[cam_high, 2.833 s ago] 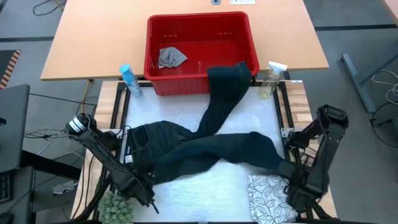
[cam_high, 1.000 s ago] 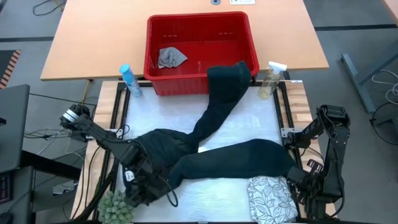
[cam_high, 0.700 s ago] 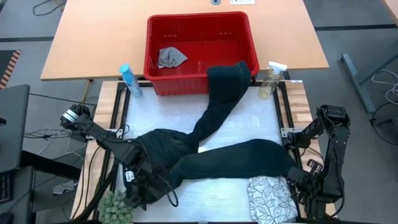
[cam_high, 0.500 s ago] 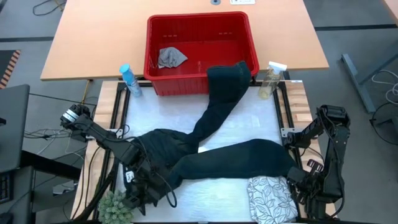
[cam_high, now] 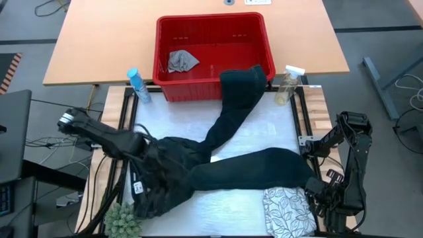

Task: Fold laundry
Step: Fold the dark blue pants

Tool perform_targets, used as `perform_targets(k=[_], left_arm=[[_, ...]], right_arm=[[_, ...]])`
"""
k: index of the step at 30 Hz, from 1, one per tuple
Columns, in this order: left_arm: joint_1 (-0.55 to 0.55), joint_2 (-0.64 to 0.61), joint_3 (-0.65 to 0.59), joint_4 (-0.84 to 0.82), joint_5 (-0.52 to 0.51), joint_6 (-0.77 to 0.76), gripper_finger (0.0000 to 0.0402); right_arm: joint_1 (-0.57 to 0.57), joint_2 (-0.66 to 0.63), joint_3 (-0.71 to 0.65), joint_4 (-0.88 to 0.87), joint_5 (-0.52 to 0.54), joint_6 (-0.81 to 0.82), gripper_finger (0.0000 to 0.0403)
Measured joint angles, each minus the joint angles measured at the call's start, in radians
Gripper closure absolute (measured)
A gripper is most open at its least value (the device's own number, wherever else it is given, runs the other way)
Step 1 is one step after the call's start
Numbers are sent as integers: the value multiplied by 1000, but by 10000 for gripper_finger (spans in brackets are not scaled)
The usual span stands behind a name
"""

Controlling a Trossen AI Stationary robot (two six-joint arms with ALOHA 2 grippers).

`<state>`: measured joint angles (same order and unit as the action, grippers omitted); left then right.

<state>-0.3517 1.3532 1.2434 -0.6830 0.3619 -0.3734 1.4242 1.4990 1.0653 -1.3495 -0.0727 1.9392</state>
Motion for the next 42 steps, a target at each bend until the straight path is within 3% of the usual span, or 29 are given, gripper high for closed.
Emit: perform_targets(k=[3,6,8,11,18,27,37,42], left_arm=[[33,-84,-3,-133,-205,-13,207],[46,-163,-53,-244,-397,-132,268],[45,-197,-115,-269,-442,-238,320],[45,-211,-211,-263,-431,-385,387],[45,-173,-393,-216,-410,-574,401],[46,-174,-632,-8,-258,-675,401],[157,-176,-754,-20,-264,-661,402],[278,-177,-764,-17,-352,-607,402]], right_arm=[[-2,0,0,0,-1,7,344],[-6,0,0,-3,-2,38,344],[-6,0,0,-3,-4,61,344],[-6,0,0,-3,-4,85,344],[-6,0,0,-3,-5,86,344],[-6,0,-1,-4,-5,87,344],[-6,0,-1,-31,-5,87,344],[-11,0,-1,-56,-5,87,344]])
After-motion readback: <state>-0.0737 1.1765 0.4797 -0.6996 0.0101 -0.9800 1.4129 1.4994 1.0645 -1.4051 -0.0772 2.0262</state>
